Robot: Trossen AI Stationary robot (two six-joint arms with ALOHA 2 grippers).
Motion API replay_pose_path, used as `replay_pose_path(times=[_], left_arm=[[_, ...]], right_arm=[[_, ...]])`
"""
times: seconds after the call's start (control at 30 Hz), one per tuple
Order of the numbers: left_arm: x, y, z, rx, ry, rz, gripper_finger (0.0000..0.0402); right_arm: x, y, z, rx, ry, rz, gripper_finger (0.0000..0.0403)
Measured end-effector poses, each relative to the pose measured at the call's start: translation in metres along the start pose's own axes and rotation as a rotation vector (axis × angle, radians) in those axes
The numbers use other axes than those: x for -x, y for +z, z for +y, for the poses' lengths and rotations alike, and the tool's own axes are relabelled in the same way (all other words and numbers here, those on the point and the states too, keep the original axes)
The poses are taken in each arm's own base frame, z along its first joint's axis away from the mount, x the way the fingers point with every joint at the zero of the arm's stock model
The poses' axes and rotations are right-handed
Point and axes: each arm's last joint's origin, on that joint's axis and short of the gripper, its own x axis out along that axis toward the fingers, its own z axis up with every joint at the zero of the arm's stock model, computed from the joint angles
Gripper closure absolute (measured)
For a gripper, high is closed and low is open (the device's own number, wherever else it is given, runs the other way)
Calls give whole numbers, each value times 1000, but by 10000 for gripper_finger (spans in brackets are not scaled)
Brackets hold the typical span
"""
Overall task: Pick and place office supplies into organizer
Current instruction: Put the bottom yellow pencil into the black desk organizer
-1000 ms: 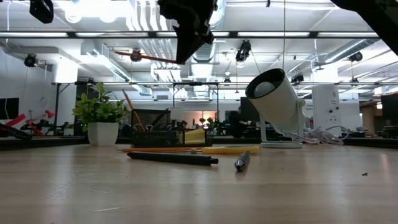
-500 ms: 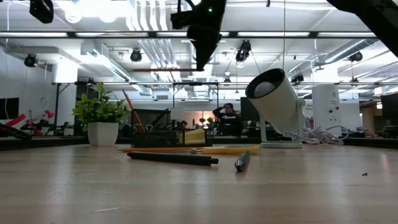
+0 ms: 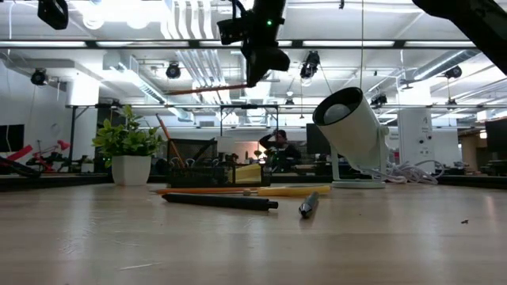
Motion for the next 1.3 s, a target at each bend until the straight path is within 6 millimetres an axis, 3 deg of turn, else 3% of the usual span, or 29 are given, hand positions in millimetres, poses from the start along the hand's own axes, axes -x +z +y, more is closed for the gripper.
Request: replay_pose_path(times=[0.33, 0.57, 0.87, 1.0, 1.3], left_arm=[[-2, -2, -1, 68, 22, 8, 402], [-2, -4, -1, 132, 27, 22, 395], [0, -26, -1, 409, 23, 224, 289], [1, -25, -3, 516, -40, 256, 247], [-3, -28, -11, 716, -143, 371, 226]], right_arm=[[-4, 7, -14, 114, -105, -65, 390], [10, 23, -2, 228, -119, -163, 390], [38, 50, 16, 305, -210, -324, 390], [48, 58, 24, 348, -229, -374, 390], [60, 68, 31, 366, -272, -454, 390]])
